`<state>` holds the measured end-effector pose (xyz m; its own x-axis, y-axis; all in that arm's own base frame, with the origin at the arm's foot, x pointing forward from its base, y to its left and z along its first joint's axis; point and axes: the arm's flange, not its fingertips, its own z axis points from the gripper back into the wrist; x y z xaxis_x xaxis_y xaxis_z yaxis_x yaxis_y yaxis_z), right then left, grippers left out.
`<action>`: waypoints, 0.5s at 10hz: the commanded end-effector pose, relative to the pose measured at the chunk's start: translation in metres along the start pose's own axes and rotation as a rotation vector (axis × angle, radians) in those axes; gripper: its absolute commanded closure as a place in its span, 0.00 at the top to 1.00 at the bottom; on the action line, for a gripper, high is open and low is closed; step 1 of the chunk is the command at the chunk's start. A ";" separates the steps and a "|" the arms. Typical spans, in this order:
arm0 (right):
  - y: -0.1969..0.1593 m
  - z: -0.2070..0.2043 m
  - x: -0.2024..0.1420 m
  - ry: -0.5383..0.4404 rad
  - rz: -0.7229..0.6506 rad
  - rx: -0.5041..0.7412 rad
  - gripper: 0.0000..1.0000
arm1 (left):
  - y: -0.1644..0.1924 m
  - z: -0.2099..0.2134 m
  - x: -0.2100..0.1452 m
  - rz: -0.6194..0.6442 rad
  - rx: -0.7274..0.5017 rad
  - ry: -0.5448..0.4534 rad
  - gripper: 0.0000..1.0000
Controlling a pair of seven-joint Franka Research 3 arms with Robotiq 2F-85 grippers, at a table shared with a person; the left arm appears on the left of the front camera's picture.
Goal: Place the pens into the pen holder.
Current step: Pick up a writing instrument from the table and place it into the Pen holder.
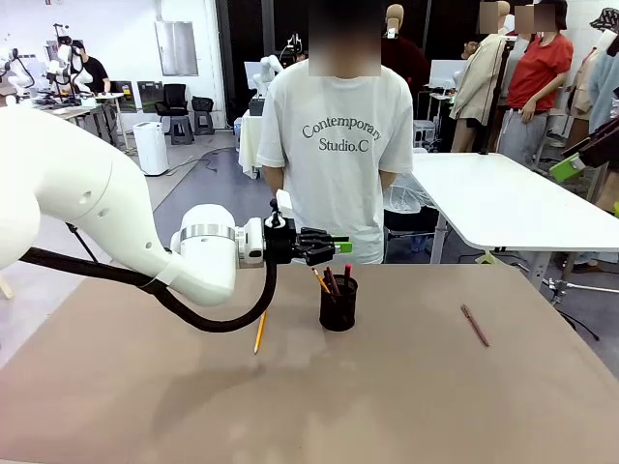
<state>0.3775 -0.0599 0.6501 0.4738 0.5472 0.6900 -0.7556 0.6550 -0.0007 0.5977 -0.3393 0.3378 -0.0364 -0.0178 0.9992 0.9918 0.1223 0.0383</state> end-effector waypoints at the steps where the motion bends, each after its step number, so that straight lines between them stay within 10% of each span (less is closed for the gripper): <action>1: 0.000 0.001 0.001 -0.004 0.003 0.002 1.00 | 0.003 0.006 0.008 0.001 -0.009 0.004 0.96; 5: 0.000 0.001 0.001 -0.004 0.003 0.002 1.00 | -0.001 0.021 0.032 -0.043 0.014 0.058 1.00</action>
<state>0.3776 -0.0599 0.6501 0.4738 0.5473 0.6899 -0.7556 0.6550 -0.0007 0.6017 -0.3262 0.3644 -0.0752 -0.0479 0.9960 0.9867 0.1406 0.0812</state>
